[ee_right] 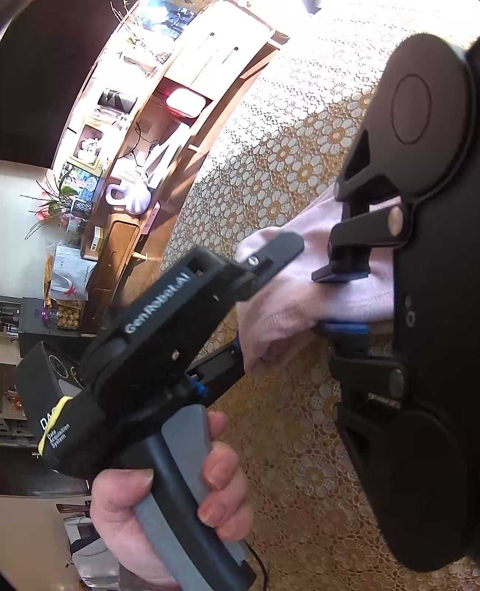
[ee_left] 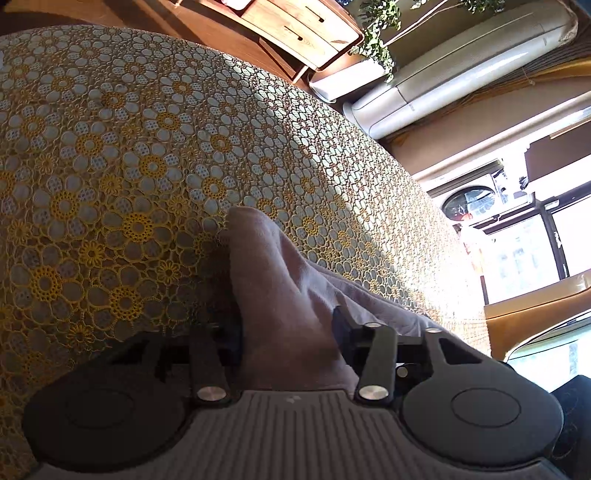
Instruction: Fold clothes
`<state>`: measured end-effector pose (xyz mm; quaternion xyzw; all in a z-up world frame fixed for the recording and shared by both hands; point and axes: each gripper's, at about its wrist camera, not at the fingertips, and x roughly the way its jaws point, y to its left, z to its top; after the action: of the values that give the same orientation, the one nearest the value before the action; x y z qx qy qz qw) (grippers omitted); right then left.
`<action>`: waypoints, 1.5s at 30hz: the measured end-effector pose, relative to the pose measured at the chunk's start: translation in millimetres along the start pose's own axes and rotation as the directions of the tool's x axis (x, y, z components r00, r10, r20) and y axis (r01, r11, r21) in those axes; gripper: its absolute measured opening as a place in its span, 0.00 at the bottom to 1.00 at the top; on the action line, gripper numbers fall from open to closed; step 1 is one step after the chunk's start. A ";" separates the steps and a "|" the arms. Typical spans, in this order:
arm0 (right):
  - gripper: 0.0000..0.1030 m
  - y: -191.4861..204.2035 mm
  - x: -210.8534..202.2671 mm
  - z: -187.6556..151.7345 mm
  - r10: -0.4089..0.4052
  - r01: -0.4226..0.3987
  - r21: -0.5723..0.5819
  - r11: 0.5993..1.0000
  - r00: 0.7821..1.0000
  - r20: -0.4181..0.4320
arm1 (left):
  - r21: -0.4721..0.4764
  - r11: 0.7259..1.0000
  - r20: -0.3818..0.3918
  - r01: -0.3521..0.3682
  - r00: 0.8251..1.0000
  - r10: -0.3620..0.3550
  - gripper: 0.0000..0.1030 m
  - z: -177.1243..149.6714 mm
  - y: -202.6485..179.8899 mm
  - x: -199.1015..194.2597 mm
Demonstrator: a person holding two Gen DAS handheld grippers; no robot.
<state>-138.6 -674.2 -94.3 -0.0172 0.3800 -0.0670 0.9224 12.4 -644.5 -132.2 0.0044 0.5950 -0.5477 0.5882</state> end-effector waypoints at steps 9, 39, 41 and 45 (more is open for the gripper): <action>1.00 6.1 -35.8 -8.1 0.008 -0.009 -0.033 0.999 1.000 -0.011 | 0.101 0.991 0.067 -0.087 0.994 0.081 0.17 -17.3 -9.1 -33.9; 1.00 -43.9 -82.1 -108.2 -0.073 0.091 0.061 0.994 0.966 -0.248 | 0.388 0.818 0.370 -0.424 0.885 0.283 0.17 -37.7 -150.0 -101.4; 1.00 -46.2 -82.6 -108.5 -0.070 0.089 0.066 0.994 0.967 -0.244 | 0.436 0.785 0.377 -0.439 0.882 0.284 0.17 -52.2 -173.4 -71.6; 1.00 -48.1 -83.7 -109.6 -0.063 0.083 0.076 0.994 0.969 -0.237 | 0.553 0.709 0.345 -0.438 0.895 0.283 0.17 -90.0 -203.5 -5.6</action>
<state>-279.8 -708.2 -109.7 0.0164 0.4821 -0.1186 0.8679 -180.6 -663.2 -22.9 0.2486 0.2960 -0.5815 0.7159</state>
